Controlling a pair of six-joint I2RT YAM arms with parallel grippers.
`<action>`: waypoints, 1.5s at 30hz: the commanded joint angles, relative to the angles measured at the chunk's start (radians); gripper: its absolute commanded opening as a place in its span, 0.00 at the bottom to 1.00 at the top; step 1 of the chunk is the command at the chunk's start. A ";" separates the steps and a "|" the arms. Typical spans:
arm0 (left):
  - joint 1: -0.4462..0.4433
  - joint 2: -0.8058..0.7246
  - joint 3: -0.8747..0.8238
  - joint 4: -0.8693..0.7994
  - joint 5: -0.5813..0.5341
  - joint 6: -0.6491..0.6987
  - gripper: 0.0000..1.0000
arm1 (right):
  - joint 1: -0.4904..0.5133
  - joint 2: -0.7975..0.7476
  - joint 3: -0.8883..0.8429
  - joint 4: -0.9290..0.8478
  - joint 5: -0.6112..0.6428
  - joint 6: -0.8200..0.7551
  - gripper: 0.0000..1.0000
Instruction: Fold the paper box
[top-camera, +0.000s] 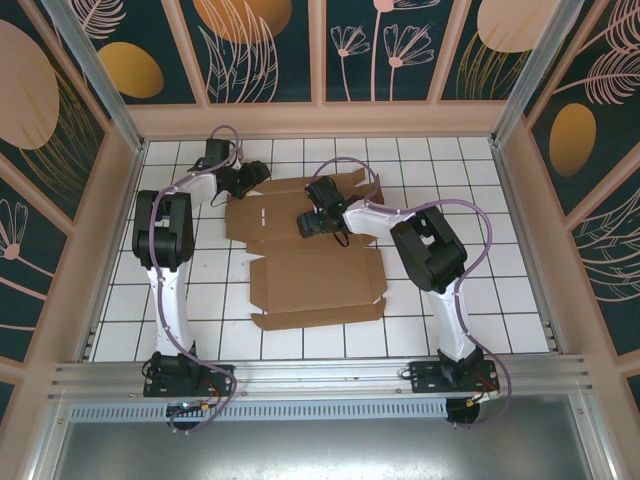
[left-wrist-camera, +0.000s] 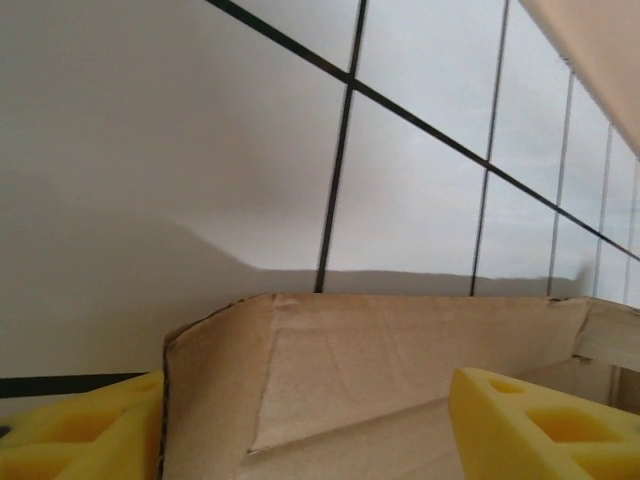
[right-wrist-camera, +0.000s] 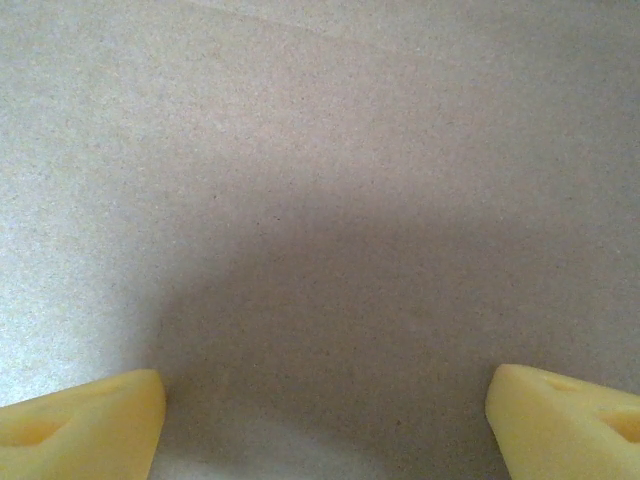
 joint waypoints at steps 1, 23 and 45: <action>-0.002 -0.049 -0.031 0.077 0.054 -0.026 0.66 | 0.003 0.061 -0.064 -0.151 -0.017 0.035 0.85; -0.043 -0.015 0.096 -0.058 0.113 -0.003 0.68 | -0.006 0.071 -0.060 -0.171 0.005 0.002 0.84; 0.092 -0.359 -0.424 -0.027 -0.219 0.210 0.65 | -0.009 0.091 -0.073 -0.126 -0.050 -0.040 0.83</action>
